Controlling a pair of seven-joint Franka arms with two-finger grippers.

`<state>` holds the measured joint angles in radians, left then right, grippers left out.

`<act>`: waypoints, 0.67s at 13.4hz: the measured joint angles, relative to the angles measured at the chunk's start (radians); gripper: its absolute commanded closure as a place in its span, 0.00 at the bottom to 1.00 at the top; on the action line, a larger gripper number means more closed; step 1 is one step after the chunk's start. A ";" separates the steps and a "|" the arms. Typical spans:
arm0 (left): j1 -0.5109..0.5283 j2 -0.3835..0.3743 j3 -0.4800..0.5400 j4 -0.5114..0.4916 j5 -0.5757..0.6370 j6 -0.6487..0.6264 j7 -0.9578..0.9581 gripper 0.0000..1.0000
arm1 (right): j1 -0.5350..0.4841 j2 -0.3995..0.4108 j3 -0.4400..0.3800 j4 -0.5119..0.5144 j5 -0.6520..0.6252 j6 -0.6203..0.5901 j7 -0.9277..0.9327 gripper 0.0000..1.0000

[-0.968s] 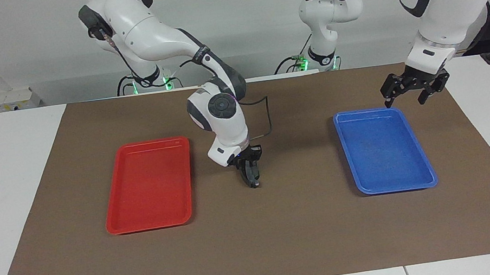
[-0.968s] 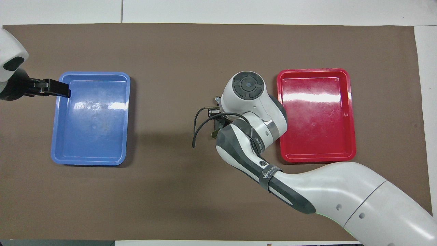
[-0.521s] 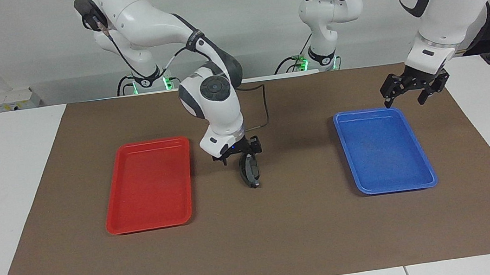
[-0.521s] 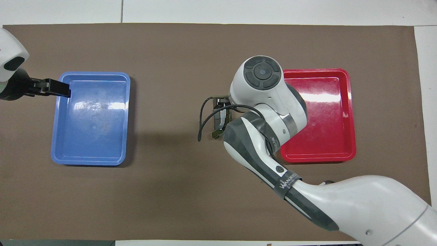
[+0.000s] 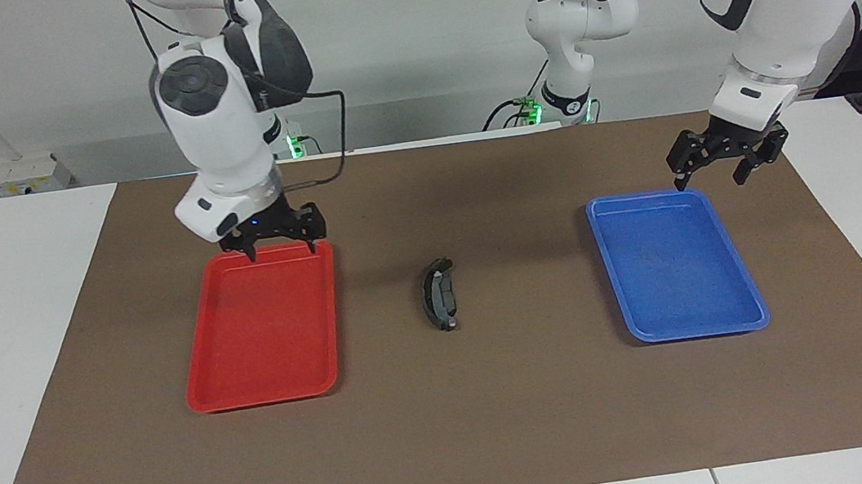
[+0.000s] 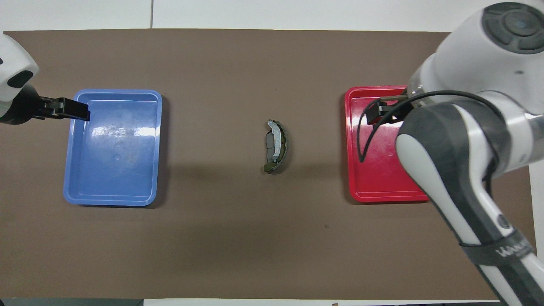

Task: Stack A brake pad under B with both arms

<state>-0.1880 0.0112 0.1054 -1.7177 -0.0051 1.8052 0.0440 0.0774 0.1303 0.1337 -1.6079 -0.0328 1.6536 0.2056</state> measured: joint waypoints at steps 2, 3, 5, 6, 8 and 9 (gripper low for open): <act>0.000 0.000 0.000 0.000 0.000 0.000 0.000 0.00 | -0.018 -0.063 -0.058 0.000 0.005 -0.081 -0.066 0.00; 0.000 0.000 0.000 0.000 0.000 0.000 0.000 0.00 | -0.026 -0.091 -0.084 0.000 0.006 -0.117 -0.103 0.00; 0.000 0.000 -0.002 0.000 0.000 0.000 0.000 0.00 | -0.043 -0.146 -0.134 -0.003 0.007 -0.176 -0.180 0.00; 0.000 0.000 -0.003 -0.001 0.000 0.000 0.000 0.00 | -0.048 -0.166 -0.153 -0.008 0.007 -0.186 -0.206 0.00; 0.000 0.000 -0.007 -0.001 0.000 0.000 0.000 0.00 | -0.049 -0.190 -0.181 -0.031 0.008 -0.192 -0.250 0.00; 0.000 0.000 -0.008 -0.001 0.000 0.000 0.000 0.00 | -0.050 -0.195 -0.187 -0.042 0.008 -0.192 -0.256 0.00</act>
<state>-0.1881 0.0112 0.0973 -1.7184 -0.0051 1.8054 0.0440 0.0276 -0.0646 -0.0537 -1.6496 -0.0252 1.4611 -0.0506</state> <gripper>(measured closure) 0.000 0.000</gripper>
